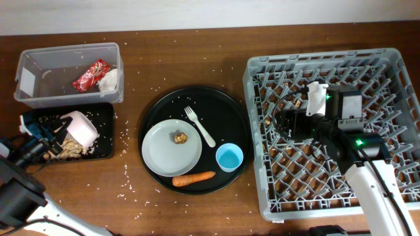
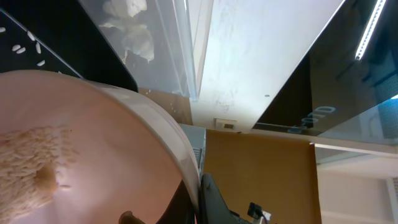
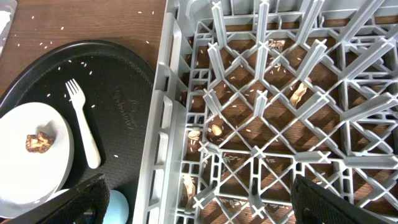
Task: Sort waste into correct bins and load items into the dishwasher rack
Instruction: 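Tip the pink bowl over the black tray to dump the rice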
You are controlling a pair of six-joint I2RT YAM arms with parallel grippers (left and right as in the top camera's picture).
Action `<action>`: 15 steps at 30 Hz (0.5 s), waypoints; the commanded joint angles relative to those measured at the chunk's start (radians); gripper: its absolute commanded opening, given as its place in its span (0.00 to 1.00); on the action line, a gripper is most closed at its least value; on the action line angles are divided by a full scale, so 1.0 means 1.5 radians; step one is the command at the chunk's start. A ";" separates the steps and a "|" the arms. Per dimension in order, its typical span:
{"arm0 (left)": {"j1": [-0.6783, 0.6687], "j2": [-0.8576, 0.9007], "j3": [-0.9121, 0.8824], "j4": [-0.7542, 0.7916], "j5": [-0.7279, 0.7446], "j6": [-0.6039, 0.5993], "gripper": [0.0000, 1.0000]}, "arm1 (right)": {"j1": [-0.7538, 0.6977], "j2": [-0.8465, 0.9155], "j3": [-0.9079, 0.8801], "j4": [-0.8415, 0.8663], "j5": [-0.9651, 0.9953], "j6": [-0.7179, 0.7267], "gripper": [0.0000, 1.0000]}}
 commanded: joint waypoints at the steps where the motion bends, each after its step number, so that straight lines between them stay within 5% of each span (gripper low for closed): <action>1: 0.005 0.006 -0.002 0.002 -0.012 -0.001 0.09 | -0.003 0.001 0.010 0.000 0.003 0.004 0.92; 10: 0.005 0.006 -0.002 0.019 -0.039 -0.001 0.01 | -0.003 0.001 0.010 0.000 0.003 0.004 0.92; 15: 0.003 -0.002 -0.001 -0.037 0.100 0.013 0.01 | -0.003 0.001 0.010 0.000 0.003 0.004 0.92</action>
